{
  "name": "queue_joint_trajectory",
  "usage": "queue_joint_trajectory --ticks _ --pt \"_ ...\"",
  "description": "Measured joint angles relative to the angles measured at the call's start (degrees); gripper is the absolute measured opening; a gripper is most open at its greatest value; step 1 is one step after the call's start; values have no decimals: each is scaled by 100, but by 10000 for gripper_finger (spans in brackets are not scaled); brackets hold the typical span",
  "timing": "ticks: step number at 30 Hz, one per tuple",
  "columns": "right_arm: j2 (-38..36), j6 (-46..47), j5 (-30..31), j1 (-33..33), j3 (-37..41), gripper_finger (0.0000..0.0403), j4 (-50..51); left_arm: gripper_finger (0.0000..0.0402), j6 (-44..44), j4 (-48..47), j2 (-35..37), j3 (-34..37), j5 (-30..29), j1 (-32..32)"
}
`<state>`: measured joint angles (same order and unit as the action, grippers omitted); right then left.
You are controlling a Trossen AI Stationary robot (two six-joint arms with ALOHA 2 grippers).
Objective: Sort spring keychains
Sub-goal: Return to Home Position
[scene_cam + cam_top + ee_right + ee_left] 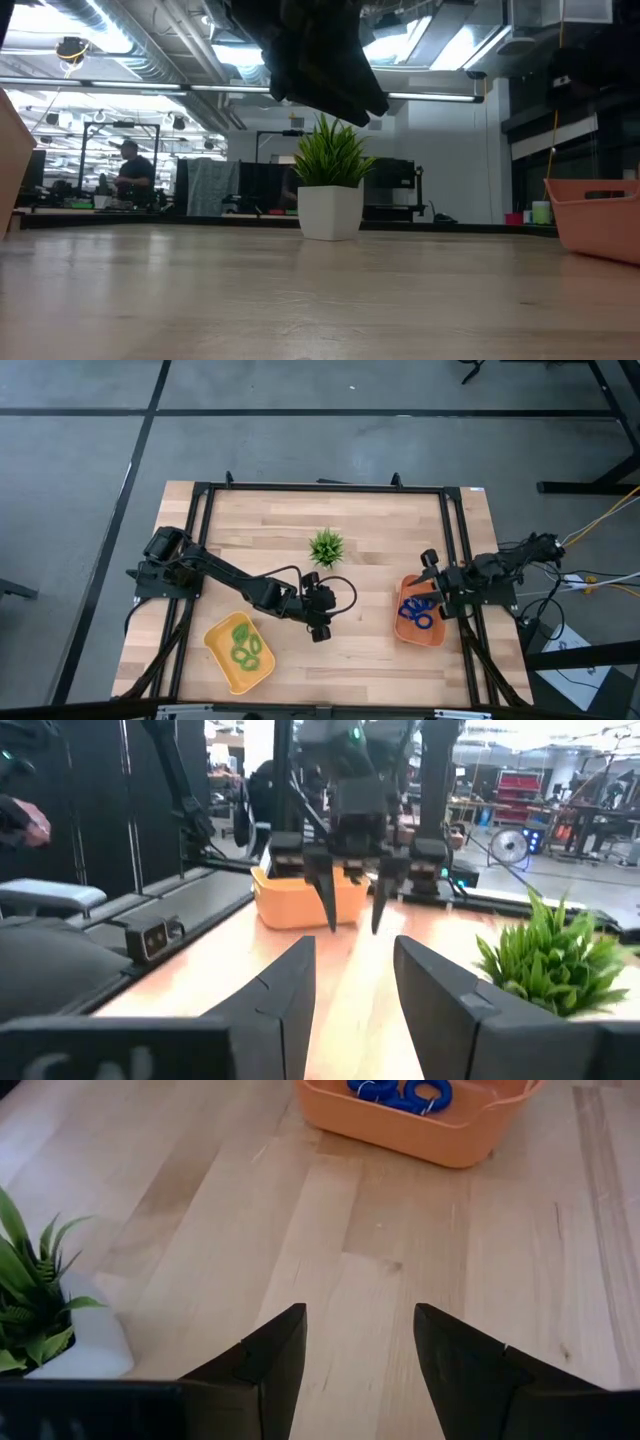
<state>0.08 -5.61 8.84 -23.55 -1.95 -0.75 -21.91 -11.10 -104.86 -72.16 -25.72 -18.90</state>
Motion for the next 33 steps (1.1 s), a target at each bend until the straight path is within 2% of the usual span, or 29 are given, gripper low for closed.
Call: queue_joint_trajectory --ticks 7,11,19,25,33 --pt "27 -252 -528 644 95 136 52 180 -140 -31 0 0 50 12" --pt "28 -434 -549 967 93 136 67 180 -217 -27 -2 0 162 22" --pt "31 -682 -477 1259 93 136 62 191 745 349 -2 2 1400 -156" --pt "31 -681 -448 1259 93 136 60 195 856 211 -2 4 1288 -234" --pt "33 -673 -446 1259 91 136 61 192 -154 295 -2 4 1496 -265"
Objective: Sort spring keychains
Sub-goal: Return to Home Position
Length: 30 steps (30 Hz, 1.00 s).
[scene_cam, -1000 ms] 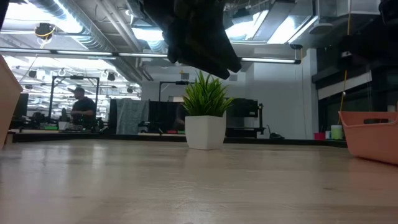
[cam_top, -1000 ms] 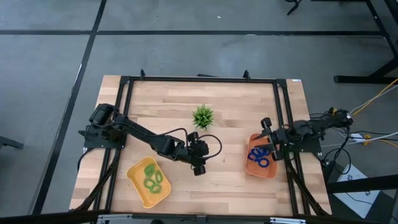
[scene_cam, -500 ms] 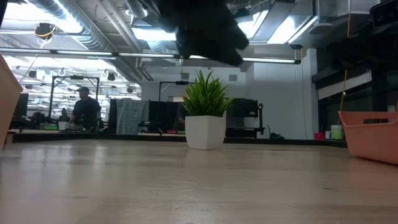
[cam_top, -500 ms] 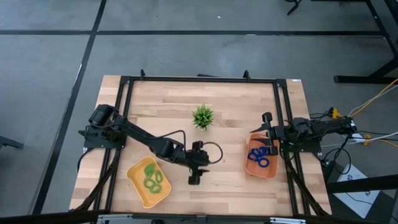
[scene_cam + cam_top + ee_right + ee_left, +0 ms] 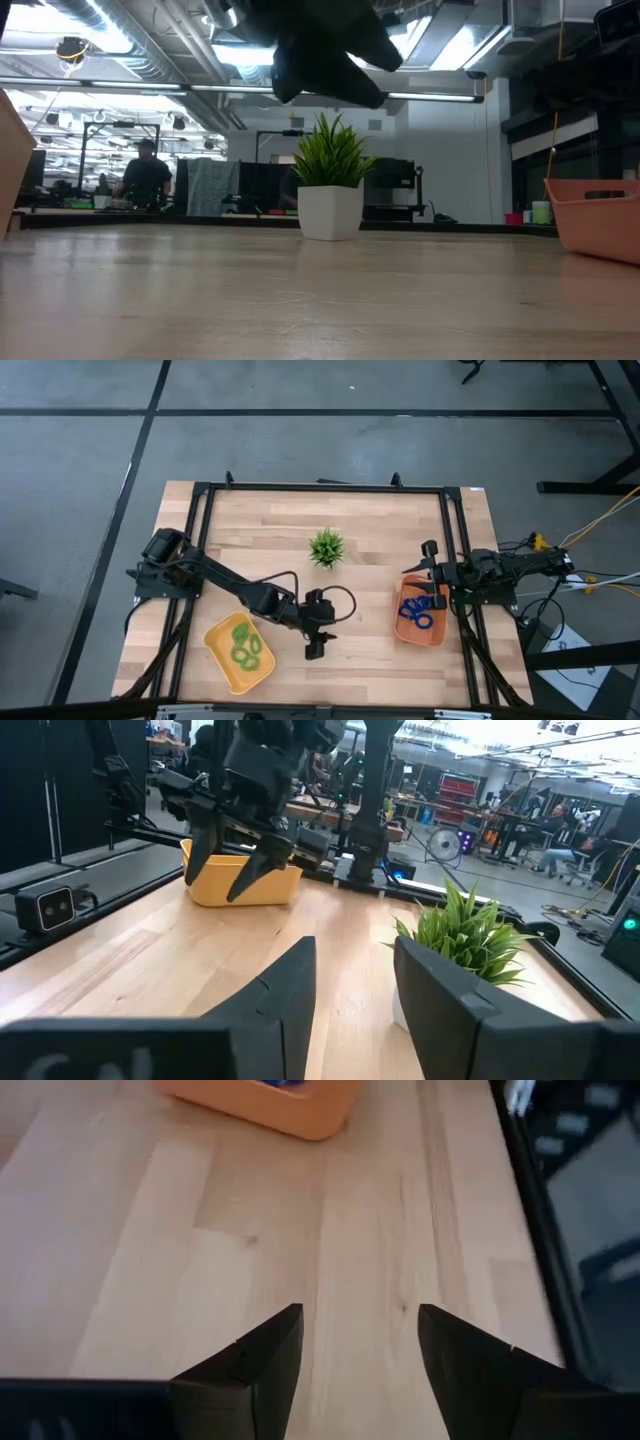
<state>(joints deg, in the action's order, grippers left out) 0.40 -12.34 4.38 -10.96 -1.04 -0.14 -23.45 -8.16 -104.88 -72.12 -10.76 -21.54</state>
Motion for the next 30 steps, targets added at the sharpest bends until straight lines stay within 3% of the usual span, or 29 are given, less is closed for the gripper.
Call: queue_joint_trajectory --ticks 2,7,9,13,18,25,30 --pt "0 2 2 0 0 136 0 193 -150 52 0 0 54 -10" --pt "0 2 7 -2 -2 136 -1 192 512 -660 112 115 -126 -15" --pt "0 4 7 -2 -2 136 -1 192 520 -241 379 483 -131 39" --pt "0 4 9 -2 -2 136 0 194 642 1473 1264 2003 227 69" --pt "2 4 9 -2 -2 136 -4 196 497 3124 2906 4044 385 135" --pt "13 4 7 -2 -4 136 -2 196 1107 4575 5180 6097 394 107" --pt "13 4 6 -2 -4 136 -2 196 1276 4956 6440 6979 268 103"
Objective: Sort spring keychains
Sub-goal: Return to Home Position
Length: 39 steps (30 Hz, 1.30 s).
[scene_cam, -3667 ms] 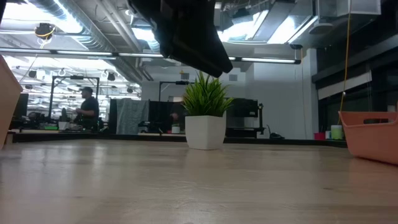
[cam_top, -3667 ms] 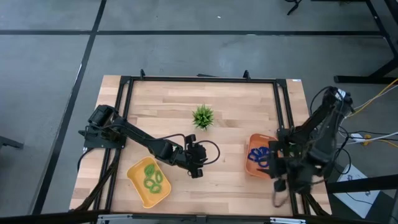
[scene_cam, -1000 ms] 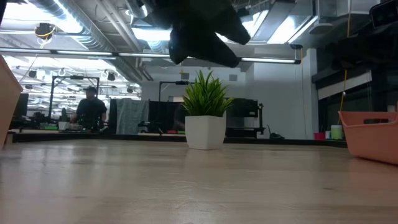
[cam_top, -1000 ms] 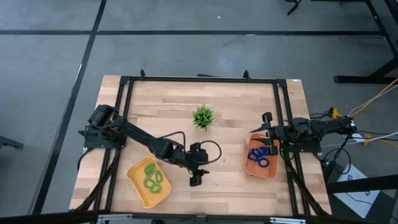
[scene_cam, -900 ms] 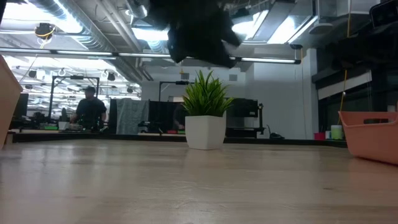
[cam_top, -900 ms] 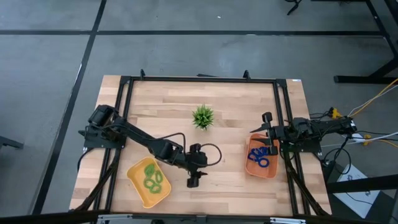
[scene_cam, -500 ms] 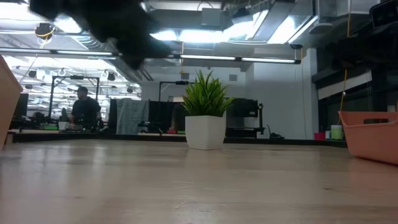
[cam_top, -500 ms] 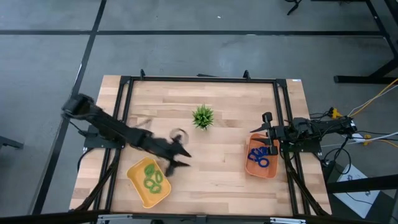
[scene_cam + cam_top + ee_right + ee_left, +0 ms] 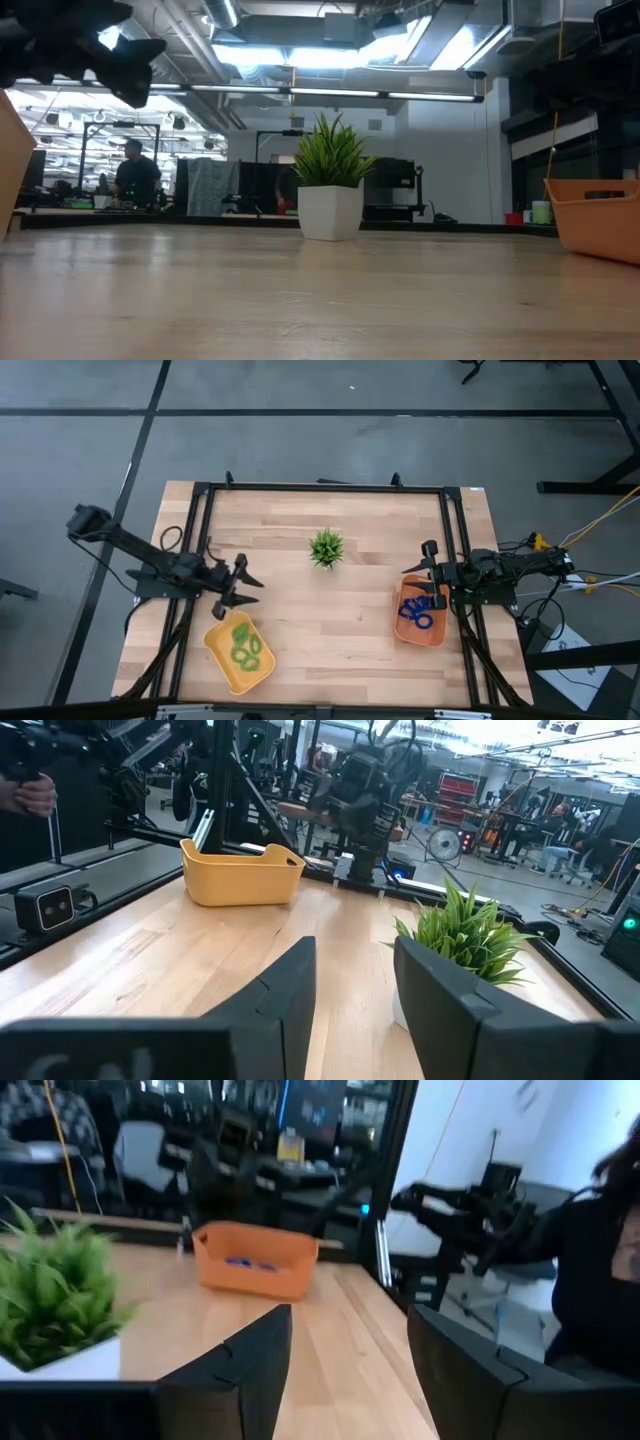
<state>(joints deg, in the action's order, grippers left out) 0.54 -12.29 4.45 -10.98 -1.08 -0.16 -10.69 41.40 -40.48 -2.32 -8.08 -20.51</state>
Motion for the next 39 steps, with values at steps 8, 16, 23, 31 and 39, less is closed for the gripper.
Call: queue_joint_trajectory --ticks 8,16,23,31,39 --pt "0 0 0 0 0 136 0 196 340 -914 1359 181 40 0" --pt "0 0 0 0 0 136 0 196 290 -2449 2907 181 49 0" --pt "0 0 0 -1 -1 136 1 196 232 -3975 4037 151 -56 10" --pt "8 0 0 -4 -4 136 0 196 80 -5359 4049 -631 -629 196" --pt "27 0 -2 -28 -4 136 -1 196 487 -5589 4047 -734 -1350 365"
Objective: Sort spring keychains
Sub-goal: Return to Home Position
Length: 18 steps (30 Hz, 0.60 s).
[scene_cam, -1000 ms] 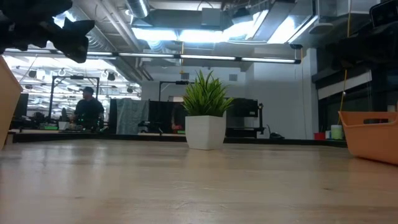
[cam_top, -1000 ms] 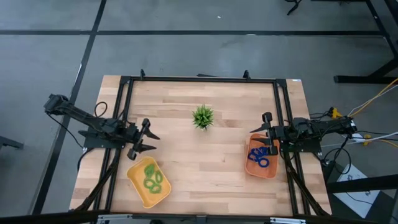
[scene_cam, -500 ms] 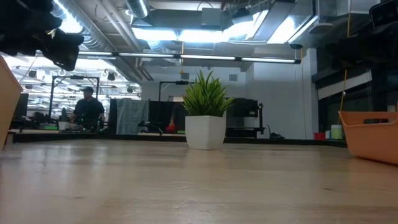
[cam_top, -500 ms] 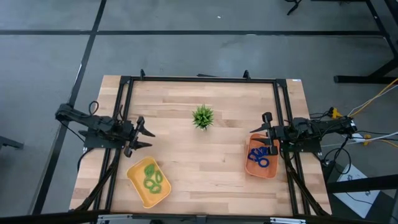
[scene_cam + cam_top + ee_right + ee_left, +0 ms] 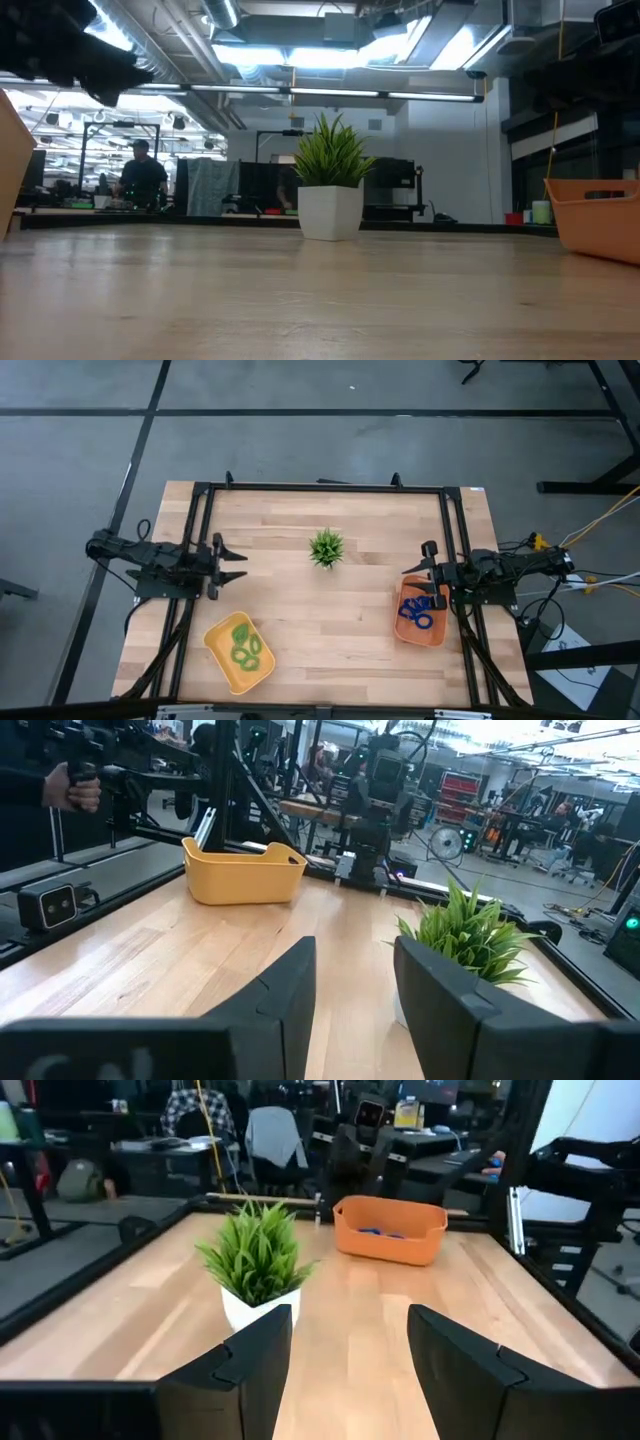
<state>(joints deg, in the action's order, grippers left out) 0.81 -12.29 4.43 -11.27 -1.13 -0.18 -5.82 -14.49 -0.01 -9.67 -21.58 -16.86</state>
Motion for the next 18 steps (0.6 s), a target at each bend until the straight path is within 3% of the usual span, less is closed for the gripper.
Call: queue_joint_trajectory --ticks 7,18 --pt "51 2 2 -34 0 136 -3 196 444 1358 -80 739 -30 113" --pt "69 2 0 -76 0 136 3 196 192 1492 2 819 365 404"
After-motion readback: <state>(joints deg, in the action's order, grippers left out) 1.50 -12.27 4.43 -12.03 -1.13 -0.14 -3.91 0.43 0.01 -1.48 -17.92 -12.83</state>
